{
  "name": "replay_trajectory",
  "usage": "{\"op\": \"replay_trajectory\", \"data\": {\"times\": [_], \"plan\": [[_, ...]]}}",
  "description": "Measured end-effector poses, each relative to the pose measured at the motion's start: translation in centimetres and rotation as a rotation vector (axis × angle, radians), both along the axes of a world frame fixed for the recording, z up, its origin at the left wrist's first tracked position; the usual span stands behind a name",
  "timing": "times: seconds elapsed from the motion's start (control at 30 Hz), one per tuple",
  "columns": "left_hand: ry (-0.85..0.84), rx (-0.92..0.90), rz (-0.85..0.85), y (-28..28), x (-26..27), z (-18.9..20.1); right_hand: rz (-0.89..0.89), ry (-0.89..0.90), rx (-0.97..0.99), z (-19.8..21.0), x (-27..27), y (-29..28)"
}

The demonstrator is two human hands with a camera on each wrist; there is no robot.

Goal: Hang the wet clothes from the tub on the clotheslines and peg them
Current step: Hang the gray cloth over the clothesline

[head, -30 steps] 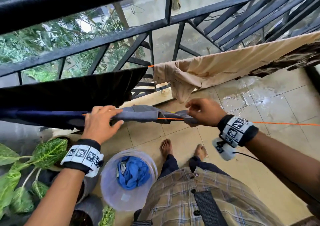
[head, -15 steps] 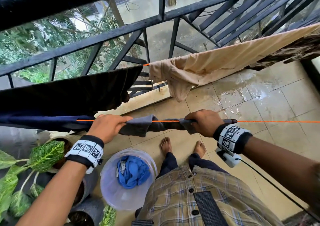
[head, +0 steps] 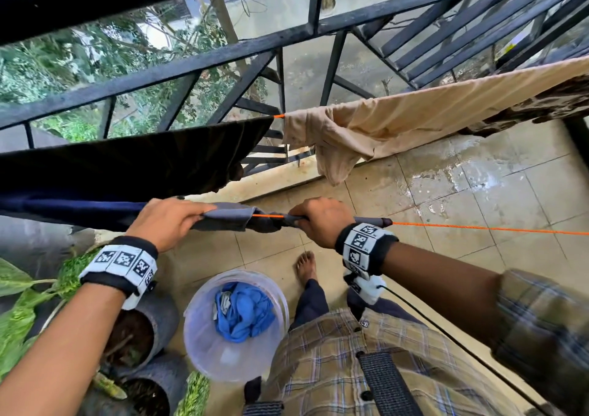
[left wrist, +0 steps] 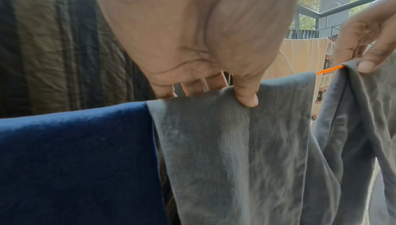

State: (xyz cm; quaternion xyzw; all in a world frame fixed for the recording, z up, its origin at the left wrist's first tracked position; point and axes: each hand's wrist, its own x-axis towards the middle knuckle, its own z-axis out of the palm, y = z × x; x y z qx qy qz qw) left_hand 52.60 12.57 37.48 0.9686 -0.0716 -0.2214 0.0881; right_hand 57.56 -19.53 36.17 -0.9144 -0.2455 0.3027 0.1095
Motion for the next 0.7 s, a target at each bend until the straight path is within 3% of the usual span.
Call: {"op": "replay_trajectory", "data": {"times": [0.17, 0.37, 0.47, 0.7], "plan": [[-0.040, 0.007, 0.024, -1.1, 0.6, 0.3, 0.000, -0.025, 0.006, -0.1, 0.7, 2.2], [-0.038, -0.020, -0.094, -7.4, 1.6, -0.2, -0.045, -0.018, 0.039, 0.2, 1.0, 2.6], [0.019, -0.019, -0.048, -9.4, 1.8, -1.0, -0.050, -0.012, 0.051, 0.5, 0.8, 2.3], [-0.025, -0.158, 0.010, -11.0, 0.1, -1.5, -0.067, -0.005, 0.030, 0.4, -0.1, 2.4]]}}
